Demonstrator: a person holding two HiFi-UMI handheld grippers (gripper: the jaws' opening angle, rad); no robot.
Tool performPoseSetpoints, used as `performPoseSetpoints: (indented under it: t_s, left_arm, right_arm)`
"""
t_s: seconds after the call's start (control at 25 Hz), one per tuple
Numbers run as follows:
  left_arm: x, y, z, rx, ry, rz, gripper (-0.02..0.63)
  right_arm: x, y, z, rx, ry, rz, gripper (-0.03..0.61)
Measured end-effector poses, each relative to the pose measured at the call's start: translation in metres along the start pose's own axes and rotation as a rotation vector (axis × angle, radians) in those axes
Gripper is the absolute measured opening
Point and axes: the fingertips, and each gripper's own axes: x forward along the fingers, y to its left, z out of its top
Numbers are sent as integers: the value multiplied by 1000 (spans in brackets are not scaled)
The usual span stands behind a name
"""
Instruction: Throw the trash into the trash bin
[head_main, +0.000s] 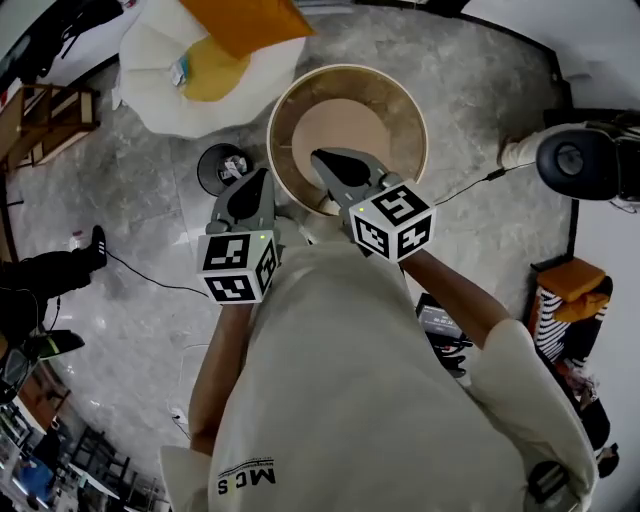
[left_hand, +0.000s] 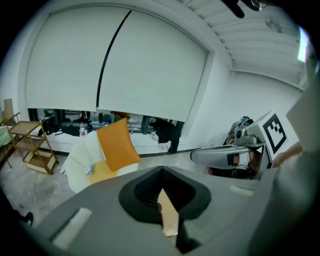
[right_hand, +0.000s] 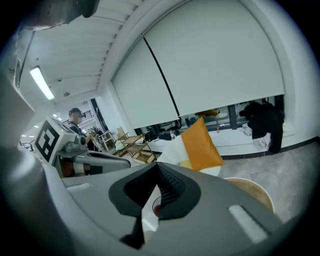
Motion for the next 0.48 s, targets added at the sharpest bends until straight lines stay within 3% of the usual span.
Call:
performPoseSetpoints:
  t_s: [0.12,0.24,0.48]
  left_arm:
    - [0,-37,8,17,0,-60,2]
    - [-6,-69,17,68,-32,-86,2]
    - [-9,-110,18,113,-95,-92,2]
  right_arm:
    - [-31,-3,10,60,-46,8,26]
    - [-58,1,15,55,-84,12,26]
    - [-96,-7,-14,99,-110,-20,27]
